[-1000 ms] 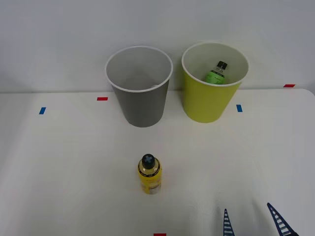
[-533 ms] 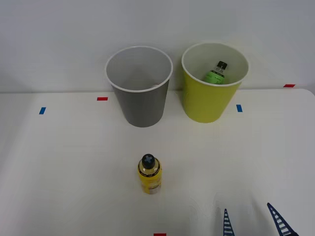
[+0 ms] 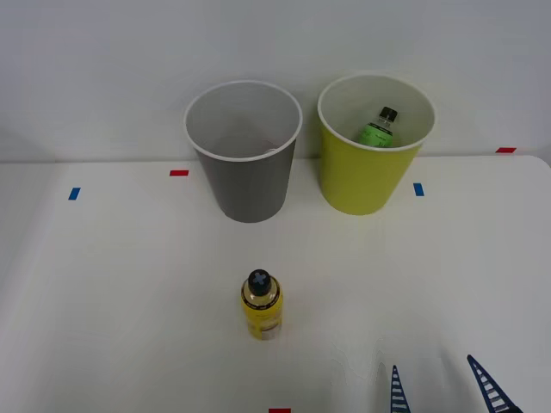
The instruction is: Put cans in the gray bin, plastic bottles in the light green bin
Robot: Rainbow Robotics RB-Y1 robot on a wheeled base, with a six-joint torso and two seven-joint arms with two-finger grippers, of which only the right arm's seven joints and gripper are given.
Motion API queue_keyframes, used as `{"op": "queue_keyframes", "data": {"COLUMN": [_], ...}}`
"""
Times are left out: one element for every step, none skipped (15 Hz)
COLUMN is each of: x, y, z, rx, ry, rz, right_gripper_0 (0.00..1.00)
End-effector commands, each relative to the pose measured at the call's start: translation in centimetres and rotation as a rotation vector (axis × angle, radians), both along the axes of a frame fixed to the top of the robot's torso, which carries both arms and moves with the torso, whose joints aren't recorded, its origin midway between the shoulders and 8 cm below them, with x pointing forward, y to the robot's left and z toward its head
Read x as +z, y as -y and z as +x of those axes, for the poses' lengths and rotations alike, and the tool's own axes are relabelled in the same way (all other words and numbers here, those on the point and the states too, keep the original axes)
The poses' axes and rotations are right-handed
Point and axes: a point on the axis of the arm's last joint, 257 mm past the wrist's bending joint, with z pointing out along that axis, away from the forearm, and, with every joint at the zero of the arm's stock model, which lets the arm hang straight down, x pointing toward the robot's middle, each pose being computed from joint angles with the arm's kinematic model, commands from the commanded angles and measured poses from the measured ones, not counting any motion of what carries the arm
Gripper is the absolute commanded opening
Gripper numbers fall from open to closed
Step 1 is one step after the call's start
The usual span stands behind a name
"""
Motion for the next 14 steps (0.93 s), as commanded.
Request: {"op": "queue_keyframes", "data": {"x": [0.0, 0.0, 0.0, 0.0, 0.0, 0.0, -1.6, -1.2, -0.1, 1.2, 1.9, 2.6, 2.9, 2.9], "y": [0.0, 0.0, 0.0, 0.0, 0.0, 0.0, 0.0, -0.5, -1.7, -2.5, -3.0, -4.0, -4.7, -5.3], "z": [0.0, 0.0, 0.0, 0.0, 0.0, 0.0, -0.4, -0.4, -0.8, -0.8, -0.7, -0.6, -0.5, -0.3], "rx": [0.000, 0.000, 0.000, 0.000, 0.000, 0.000, 0.011, 0.038, 0.091, 0.135, 0.170, 0.223, 0.263, 0.300], "ry": [0.000, 0.000, 0.000, 0.000, 0.000, 0.000, -0.040, -0.013, 0.030, 0.066, 0.077, 0.084, 0.084, 0.080], "rz": [0.000, 0.000, 0.000, 0.000, 0.000, 0.000, -0.010, -0.028, -0.059, -0.061, -0.050, -0.025, -0.005, 0.013], "right_gripper_0": [1.00, 1.00, 1.00, 1.00, 1.00, 1.00, 1.00, 1.00, 1.00, 1.00, 1.00, 1.00, 1.00, 1.00]}}
